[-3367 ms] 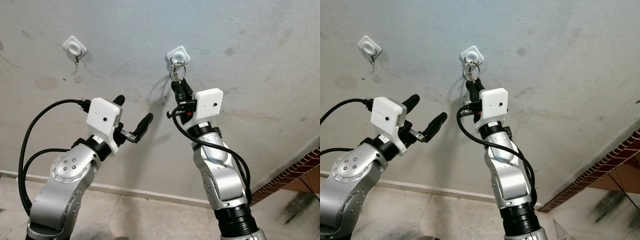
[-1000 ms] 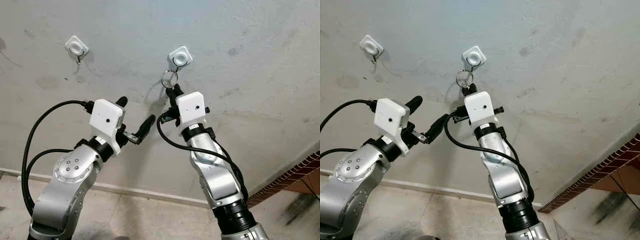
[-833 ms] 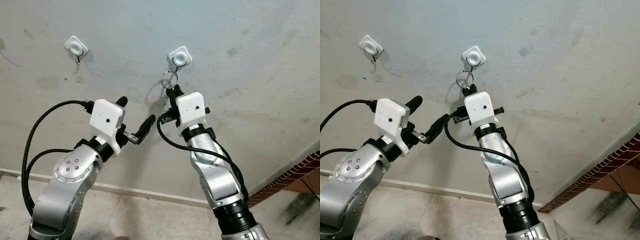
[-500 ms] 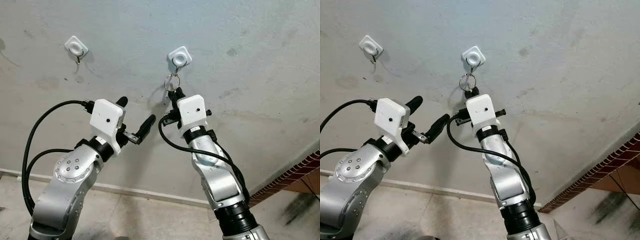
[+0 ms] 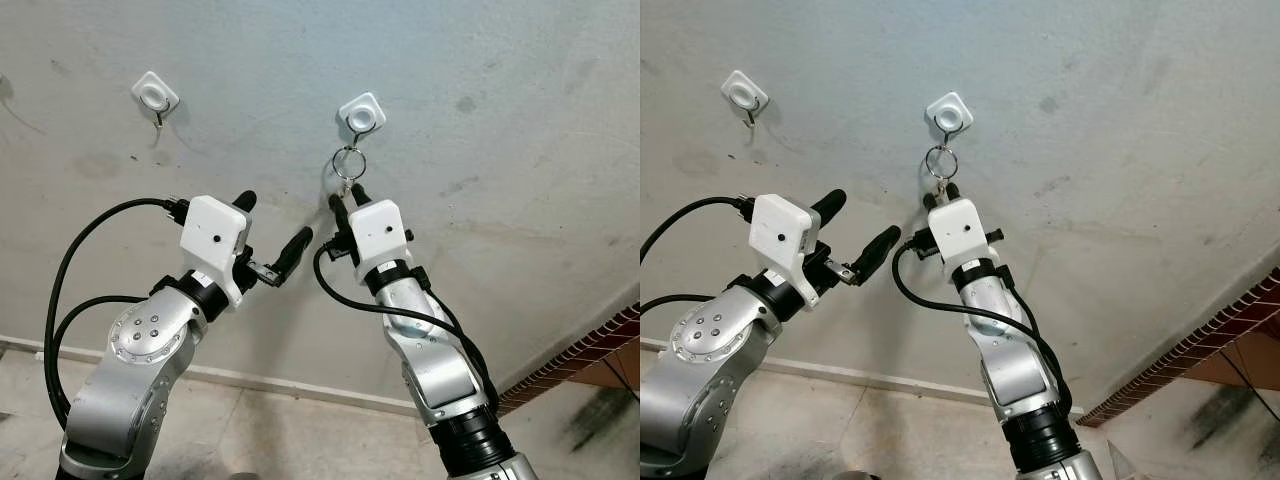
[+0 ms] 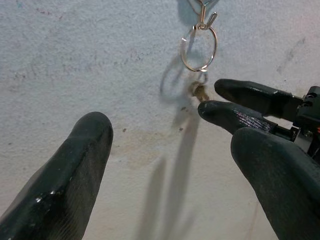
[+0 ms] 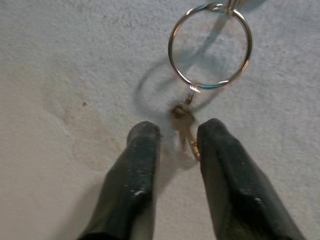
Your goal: Hang keys on a hook
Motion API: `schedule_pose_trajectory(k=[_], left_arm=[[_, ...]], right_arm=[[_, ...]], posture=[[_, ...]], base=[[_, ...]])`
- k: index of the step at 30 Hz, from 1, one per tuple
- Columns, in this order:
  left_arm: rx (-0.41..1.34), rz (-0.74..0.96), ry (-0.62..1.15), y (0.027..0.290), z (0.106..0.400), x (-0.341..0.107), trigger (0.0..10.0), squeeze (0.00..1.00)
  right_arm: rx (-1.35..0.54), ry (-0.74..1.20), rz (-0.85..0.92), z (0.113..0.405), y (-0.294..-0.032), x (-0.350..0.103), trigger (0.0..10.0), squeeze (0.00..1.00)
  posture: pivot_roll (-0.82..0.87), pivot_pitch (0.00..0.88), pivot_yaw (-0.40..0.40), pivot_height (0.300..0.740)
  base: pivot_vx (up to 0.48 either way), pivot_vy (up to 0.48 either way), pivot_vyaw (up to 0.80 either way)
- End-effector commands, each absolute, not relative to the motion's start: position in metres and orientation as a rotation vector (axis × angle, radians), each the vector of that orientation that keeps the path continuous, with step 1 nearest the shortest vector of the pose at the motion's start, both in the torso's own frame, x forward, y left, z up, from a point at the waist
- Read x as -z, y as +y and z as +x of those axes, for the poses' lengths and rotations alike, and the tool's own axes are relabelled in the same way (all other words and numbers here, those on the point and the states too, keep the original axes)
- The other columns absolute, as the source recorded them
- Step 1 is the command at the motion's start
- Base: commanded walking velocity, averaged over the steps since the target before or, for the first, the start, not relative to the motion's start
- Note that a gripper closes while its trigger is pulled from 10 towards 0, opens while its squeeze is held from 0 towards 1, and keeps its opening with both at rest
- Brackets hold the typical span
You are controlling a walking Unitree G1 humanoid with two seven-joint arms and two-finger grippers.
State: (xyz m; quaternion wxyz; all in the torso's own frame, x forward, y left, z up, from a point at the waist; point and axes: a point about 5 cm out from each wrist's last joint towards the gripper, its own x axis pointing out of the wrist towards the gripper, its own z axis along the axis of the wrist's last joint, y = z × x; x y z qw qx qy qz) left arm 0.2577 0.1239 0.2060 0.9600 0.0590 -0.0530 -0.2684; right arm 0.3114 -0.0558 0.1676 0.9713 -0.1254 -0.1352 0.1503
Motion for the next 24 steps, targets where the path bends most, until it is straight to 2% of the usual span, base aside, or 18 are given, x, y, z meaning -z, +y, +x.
schedule_pose_trajectory(k=[1,13,16,24], left_arm=[[0.546,0.121,-0.102,0.122,0.257,-0.203,10.0,0.00],[0.514,0.111,-0.042,0.127,0.255,-0.178,10.0,0.00],[0.506,0.091,-0.041,0.123,0.256,-0.174,10.0,0.00],[0.435,0.118,-0.020,0.124,0.259,-0.161,10.0,0.00]], right_arm=[[-0.284,-0.261,-0.265,0.310,-0.060,-0.164,10.0,1.00],[-0.219,-0.242,-0.291,0.297,-0.093,-0.161,10.0,1.00],[-0.151,-0.219,-0.277,0.290,-0.113,-0.162,10.0,1.00],[-0.103,-0.190,-0.263,0.277,-0.131,-0.160,10.0,1.00]], posture=[[0.32,0.081,-0.032,0.740],[0.28,0.067,-0.040,0.740],[0.24,0.049,-0.052,0.740],[0.21,0.022,-0.064,0.740]], base=[[0.000,0.000,0.00],[0.000,0.000,0.00],[0.000,0.000,0.00],[0.000,0.000,0.00]])
